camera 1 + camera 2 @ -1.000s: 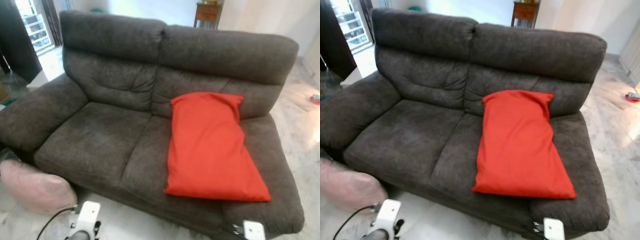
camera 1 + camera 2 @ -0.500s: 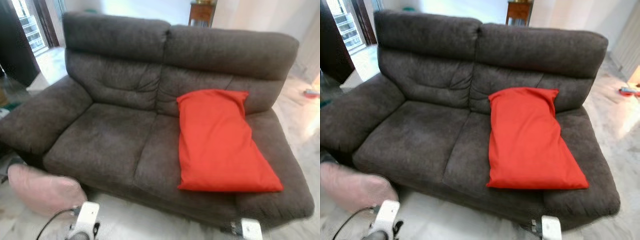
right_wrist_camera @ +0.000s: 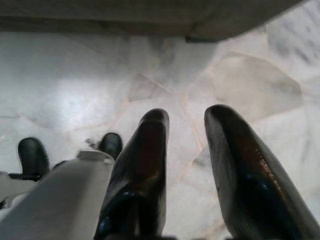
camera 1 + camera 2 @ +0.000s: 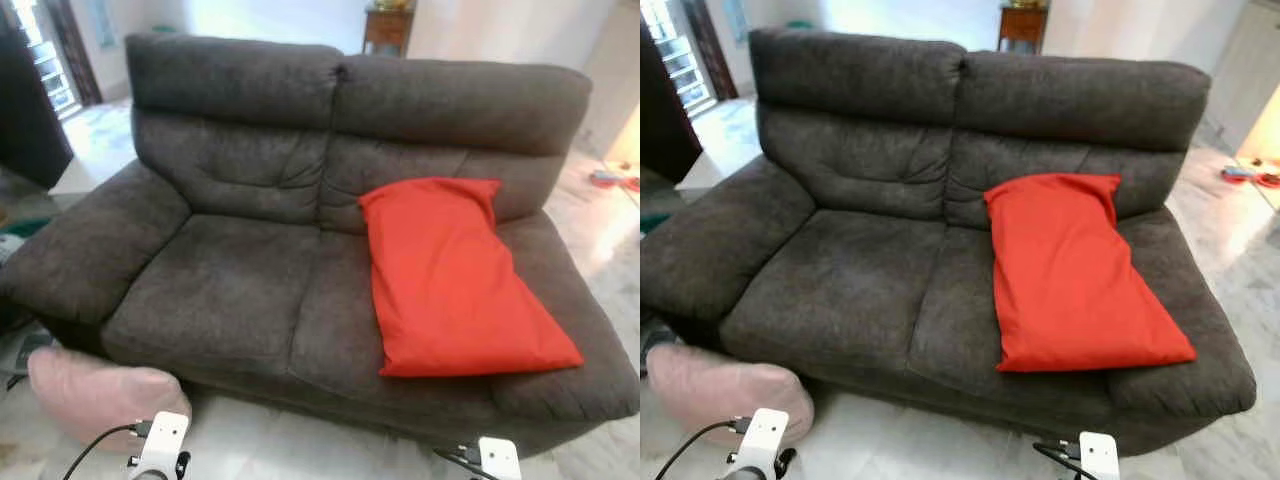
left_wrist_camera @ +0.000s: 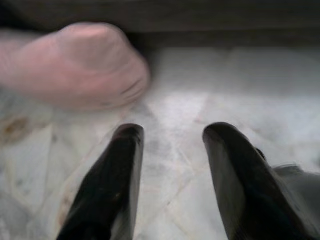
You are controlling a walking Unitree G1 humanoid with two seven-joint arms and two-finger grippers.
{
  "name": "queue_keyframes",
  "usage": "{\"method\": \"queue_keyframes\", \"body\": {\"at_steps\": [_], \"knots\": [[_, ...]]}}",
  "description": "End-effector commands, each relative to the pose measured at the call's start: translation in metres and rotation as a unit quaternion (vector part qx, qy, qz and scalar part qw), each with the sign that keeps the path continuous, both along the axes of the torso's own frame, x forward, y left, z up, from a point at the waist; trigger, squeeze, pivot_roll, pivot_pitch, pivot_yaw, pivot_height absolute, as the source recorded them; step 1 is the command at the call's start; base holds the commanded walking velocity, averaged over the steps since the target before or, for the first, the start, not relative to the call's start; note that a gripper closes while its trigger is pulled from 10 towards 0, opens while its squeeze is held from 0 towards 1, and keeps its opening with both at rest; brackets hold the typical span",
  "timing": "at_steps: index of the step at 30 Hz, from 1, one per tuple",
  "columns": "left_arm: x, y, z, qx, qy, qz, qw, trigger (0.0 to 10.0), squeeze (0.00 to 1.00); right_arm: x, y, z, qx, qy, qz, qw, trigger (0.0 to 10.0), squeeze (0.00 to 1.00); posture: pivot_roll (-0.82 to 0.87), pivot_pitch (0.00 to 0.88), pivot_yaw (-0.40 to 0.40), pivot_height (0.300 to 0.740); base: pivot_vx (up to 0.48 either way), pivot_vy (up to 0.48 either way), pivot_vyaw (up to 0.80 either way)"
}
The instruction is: Move the pillow to the sofa from floor
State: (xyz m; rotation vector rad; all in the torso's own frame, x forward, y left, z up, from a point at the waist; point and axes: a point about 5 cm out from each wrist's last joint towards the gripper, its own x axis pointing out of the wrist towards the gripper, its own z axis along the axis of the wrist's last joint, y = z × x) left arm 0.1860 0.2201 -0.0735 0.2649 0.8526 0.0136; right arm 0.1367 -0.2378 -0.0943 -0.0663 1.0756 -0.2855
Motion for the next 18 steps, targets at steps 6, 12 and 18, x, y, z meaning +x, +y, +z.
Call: {"method": "queue_keyframes", "body": {"at_steps": [6,12,18], "knots": [[0.0018,0.0005,0.0011,0.002,-0.003,-0.006,1.000,10.0,0.00,0.0039,0.0028,0.0007,0.004,-0.006,0.002,1.000,10.0,0.00,0.15,0.000,-0.031,0.740,0.000,0.371,0.00],[0.0027,0.0000,0.0015,0.000,-0.005,-0.002,1.000,10.0,0.00,0.0067,0.0046,0.0013,0.006,-0.010,0.003,1.000,10.0,0.00,0.16,0.000,-0.035,0.740,0.000,0.372,0.00],[0.0038,0.0000,0.0019,-0.001,-0.006,0.002,1.000,10.0,0.00,0.0073,0.0050,0.0014,0.008,-0.009,0.004,1.000,10.0,0.00,0.16,0.007,-0.037,0.740,0.000,0.371,0.00]]}}
